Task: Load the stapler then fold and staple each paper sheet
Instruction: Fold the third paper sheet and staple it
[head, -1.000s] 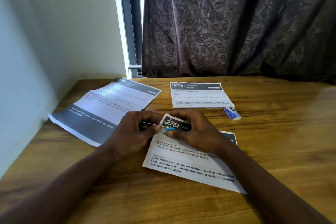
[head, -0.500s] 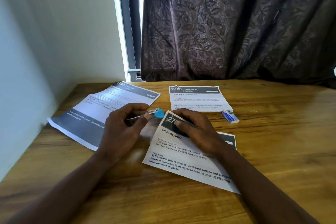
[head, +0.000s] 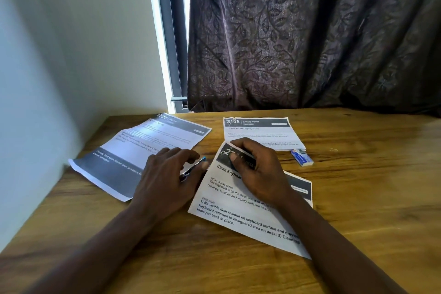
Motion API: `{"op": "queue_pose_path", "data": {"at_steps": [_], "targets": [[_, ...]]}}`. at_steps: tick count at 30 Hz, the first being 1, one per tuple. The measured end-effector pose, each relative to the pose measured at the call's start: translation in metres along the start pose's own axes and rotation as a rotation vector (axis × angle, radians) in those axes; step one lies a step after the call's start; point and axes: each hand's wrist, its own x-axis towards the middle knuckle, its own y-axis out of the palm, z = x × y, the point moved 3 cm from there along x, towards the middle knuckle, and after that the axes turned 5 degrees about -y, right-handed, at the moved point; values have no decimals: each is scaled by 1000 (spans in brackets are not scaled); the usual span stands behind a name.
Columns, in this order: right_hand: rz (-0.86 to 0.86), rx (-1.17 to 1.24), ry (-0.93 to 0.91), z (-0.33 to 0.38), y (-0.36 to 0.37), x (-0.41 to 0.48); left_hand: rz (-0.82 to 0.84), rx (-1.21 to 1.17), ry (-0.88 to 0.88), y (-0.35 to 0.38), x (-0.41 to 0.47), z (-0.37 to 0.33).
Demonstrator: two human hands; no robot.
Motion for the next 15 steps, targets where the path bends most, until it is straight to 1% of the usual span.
{"op": "queue_pose_path", "data": {"at_steps": [2,3,6,8,10,12,14,15], "targets": [[-26,-17,-37,1,-2,1,-26,-71,29,-7,-3,-11],[-41,-29,-54,2,-3,1,-6,-127,38,-8,-5,-17],[-78,-70,-111,5,-5,1,123,-261,16,-6,-10,-32],[-94,-171,-176,9,-10,0,125,-287,2,-3,-11,-36],[-136,-351,-253,13,-23,-1,57,-314,-12,-5,-9,-38],[-282,-441,-270,16,-45,1,-38,-358,-28,-11,-4,-38],[-466,-447,-199,15,-71,3,-160,-374,-56,-16,6,-40],[-531,-421,-152,14,-83,5,-229,-386,-83,-18,13,-42]]}}
